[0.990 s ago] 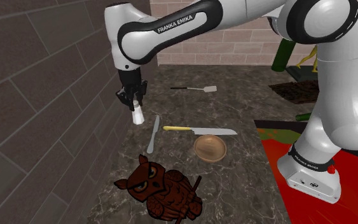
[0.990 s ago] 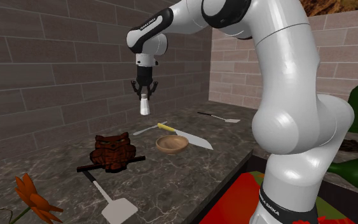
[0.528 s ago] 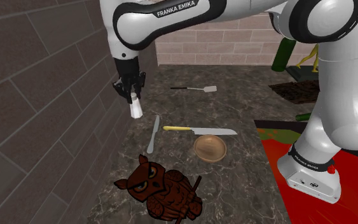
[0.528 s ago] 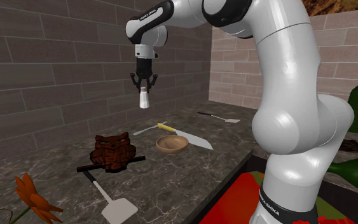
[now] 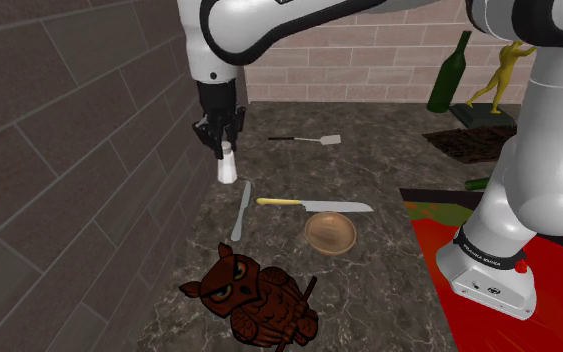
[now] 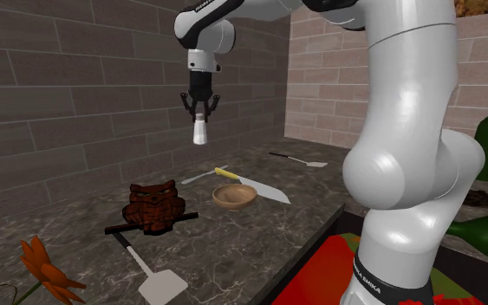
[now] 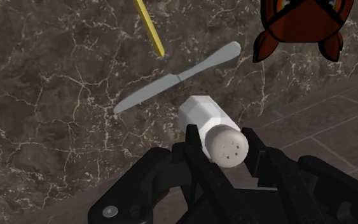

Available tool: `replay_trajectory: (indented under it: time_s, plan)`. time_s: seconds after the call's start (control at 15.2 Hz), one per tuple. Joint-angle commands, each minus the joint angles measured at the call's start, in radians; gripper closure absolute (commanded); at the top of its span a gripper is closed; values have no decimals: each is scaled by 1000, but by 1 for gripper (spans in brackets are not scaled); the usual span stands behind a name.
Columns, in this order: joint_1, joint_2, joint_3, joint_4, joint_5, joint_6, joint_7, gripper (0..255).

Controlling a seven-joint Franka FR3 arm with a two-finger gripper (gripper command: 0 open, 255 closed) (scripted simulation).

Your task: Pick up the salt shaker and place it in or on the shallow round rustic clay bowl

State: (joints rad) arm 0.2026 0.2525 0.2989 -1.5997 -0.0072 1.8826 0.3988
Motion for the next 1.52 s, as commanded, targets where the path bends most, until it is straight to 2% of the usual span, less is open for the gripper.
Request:
replay_trajectory:
  time_s: [0.0, 0.59, 1.12, 1.19, 1.45]
  plan:
    - [-11, -92, 5, -121, 26, 32, -7, 255]
    - [-10, -469, 4, -512, 147, 60, -50, 255]
    - [40, -802, -16, -768, 229, -12, -66, 255]
    - [55, -882, -21, -817, 244, -42, -63, 255]
    - [59, -877, -14, -868, 251, 13, -67, 255]
